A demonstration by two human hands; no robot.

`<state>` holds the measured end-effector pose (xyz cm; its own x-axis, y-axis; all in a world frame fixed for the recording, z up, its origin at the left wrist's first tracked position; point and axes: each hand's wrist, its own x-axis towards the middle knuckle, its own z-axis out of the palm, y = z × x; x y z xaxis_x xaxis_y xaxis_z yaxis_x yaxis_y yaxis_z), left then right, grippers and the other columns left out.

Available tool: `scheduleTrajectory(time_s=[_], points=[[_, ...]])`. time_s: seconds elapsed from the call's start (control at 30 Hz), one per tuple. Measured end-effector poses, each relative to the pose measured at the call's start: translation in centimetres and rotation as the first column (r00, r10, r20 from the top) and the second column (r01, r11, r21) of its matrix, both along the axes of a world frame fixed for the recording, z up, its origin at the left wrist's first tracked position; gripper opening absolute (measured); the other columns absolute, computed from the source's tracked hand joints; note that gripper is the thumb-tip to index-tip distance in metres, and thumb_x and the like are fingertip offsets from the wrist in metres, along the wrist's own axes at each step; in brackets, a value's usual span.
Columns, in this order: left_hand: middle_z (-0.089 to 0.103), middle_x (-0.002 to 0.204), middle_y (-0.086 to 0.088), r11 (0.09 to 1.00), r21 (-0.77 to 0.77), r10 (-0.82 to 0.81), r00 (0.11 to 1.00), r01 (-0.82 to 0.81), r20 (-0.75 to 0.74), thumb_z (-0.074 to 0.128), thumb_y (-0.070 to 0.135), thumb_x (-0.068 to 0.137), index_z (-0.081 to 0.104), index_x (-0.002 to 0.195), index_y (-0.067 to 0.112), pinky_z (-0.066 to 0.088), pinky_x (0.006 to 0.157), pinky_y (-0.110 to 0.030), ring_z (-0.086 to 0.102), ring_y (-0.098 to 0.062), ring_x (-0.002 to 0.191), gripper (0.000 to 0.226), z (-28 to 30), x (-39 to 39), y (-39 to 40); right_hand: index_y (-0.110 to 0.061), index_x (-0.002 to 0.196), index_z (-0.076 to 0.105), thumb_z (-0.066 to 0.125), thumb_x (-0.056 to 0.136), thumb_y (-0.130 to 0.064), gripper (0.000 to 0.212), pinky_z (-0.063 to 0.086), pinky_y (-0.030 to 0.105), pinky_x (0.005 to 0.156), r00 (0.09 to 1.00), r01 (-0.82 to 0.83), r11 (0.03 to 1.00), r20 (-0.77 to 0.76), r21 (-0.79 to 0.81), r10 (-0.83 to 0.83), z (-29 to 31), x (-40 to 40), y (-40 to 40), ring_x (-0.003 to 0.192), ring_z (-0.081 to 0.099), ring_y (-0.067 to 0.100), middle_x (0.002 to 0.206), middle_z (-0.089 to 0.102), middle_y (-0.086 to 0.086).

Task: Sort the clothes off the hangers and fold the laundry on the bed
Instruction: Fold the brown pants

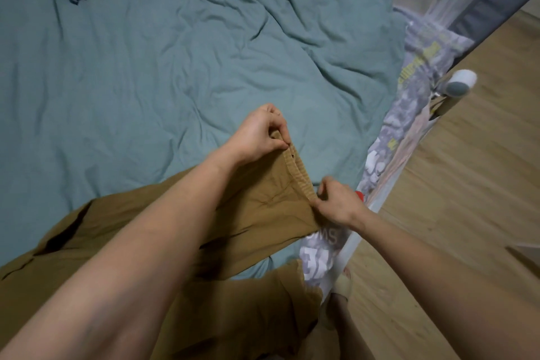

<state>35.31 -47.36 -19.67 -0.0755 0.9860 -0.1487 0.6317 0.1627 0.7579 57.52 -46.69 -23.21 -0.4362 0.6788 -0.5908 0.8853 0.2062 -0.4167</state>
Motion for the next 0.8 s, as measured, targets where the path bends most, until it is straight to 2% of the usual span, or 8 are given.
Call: scheduleTrajectory(time_s=[0.1, 0.17, 0.27, 0.37, 0.53, 0.67, 0.73, 0.8], points=[[0.056, 0.071, 0.007, 1.0, 0.007, 0.012, 0.998, -0.012, 0.068, 0.083, 0.007, 0.067, 0.069, 0.077, 0.02, 0.035, 0.059, -0.016, 0.046, 0.002, 0.059, 0.021, -0.1, 0.0, 0.5, -0.017, 0.105, 0.053, 0.05, 0.092, -0.053, 0.038, 0.042, 0.035, 0.084, 0.952, 0.178, 0.984, -0.256, 0.027, -0.165, 1.1, -2.1, 0.5, 0.095, 0.053, 0.018, 0.101, 0.058, 0.0], [0.058, 0.069, 0.007, 0.999, 0.023, 0.031, 0.992, -0.034, 0.123, 0.082, 0.008, 0.067, 0.064, 0.08, 0.026, 0.041, 0.061, -0.021, 0.048, -0.001, 0.061, 0.028, -0.1, -0.1, 0.5, -0.017, 0.096, 0.058, 0.048, 0.093, -0.052, 0.036, 0.041, 0.034, 0.08, 0.888, 0.249, 0.967, -0.386, -0.052, -0.249, 1.3, -4.2, 0.5, 0.091, 0.053, 0.017, 0.095, 0.058, -0.001], [0.063, 0.077, 0.008, 0.995, 0.064, 0.065, 0.989, -0.074, 0.134, 0.08, 0.009, 0.071, 0.064, 0.088, 0.025, 0.045, 0.072, -0.023, 0.057, -0.01, 0.073, 0.028, -0.7, -0.4, 0.3, -0.014, 0.084, 0.055, 0.044, 0.099, -0.041, 0.033, 0.041, 0.038, 0.069, 0.906, 0.206, 0.976, -0.39, 0.069, -0.163, 0.8, -6.4, 0.2, 0.08, 0.056, 0.028, 0.08, 0.062, 0.006], [0.067, 0.093, 0.001, 0.997, 0.066, 0.025, 0.989, -0.035, 0.148, 0.071, 0.011, 0.082, 0.061, 0.098, 0.022, 0.047, 0.08, -0.024, 0.062, -0.015, 0.086, 0.021, -1.3, -1.3, 0.2, -0.008, 0.098, 0.048, 0.041, 0.101, -0.033, 0.026, 0.043, 0.045, 0.068, 0.92, 0.234, 0.93, -0.375, 0.284, -0.117, 0.3, -7.0, -0.6, 0.082, 0.058, 0.041, 0.082, 0.064, 0.019], [0.065, 0.088, 0.003, 0.992, -0.059, -0.108, 0.992, 0.113, 0.071, 0.063, 0.004, 0.088, 0.065, 0.091, 0.01, 0.041, 0.072, -0.009, 0.055, 0.01, 0.074, 0.007, -1.8, -2.9, 1.1, -0.013, 0.095, 0.043, 0.061, 0.093, -0.021, 0.019, 0.034, 0.033, 0.063, 0.795, 0.291, 0.941, -0.591, 0.172, -0.138, -0.8, -6.0, -0.9, 0.065, 0.053, 0.022, 0.069, 0.052, -0.005], [0.068, 0.088, 0.002, 0.993, -0.115, -0.003, 0.995, 0.014, 0.097, 0.067, 0.005, 0.087, 0.069, 0.094, 0.008, 0.039, 0.068, -0.004, 0.055, 0.014, 0.067, 0.009, -1.5, -3.5, 1.9, -0.015, 0.096, 0.061, 0.075, 0.081, -0.022, 0.022, 0.041, 0.012, 0.073, 0.753, 0.261, 0.965, -0.625, -0.002, -0.205, -1.9, -5.8, 0.1, 0.078, 0.056, 0.003, 0.086, 0.063, -0.01], [0.071, 0.093, -0.01, 0.989, -0.142, 0.066, 0.977, -0.037, 0.204, 0.067, 0.005, 0.087, 0.067, 0.097, 0.007, 0.047, 0.074, -0.014, 0.06, 0.004, 0.077, 0.01, -1.3, -3.6, 1.7, -0.014, 0.094, 0.069, 0.077, 0.078, -0.018, 0.018, 0.044, 0.012, 0.081, 0.764, 0.164, 0.985, -0.626, -0.045, -0.156, -1.9, -6.1, 0.7, 0.084, 0.06, 0.007, 0.09, 0.068, -0.003], [0.069, 0.099, -0.023, 0.975, -0.22, 0.101, 0.95, -0.035, 0.296, 0.069, 0.017, 0.088, 0.066, 0.099, 0.013, 0.05, 0.086, -0.039, 0.06, -0.013, 0.086, 0.012, -1.3, -3.8, 1.0, -0.012, 0.088, 0.073, 0.078, 0.076, -0.012, 0.013, 0.042, 0.011, 0.08, 0.78, 0.093, 0.995, -0.619, -0.025, -0.088, -1.6, -6.2, 1.2, 0.082, 0.059, 0.01, 0.087, 0.066, 0.002]])
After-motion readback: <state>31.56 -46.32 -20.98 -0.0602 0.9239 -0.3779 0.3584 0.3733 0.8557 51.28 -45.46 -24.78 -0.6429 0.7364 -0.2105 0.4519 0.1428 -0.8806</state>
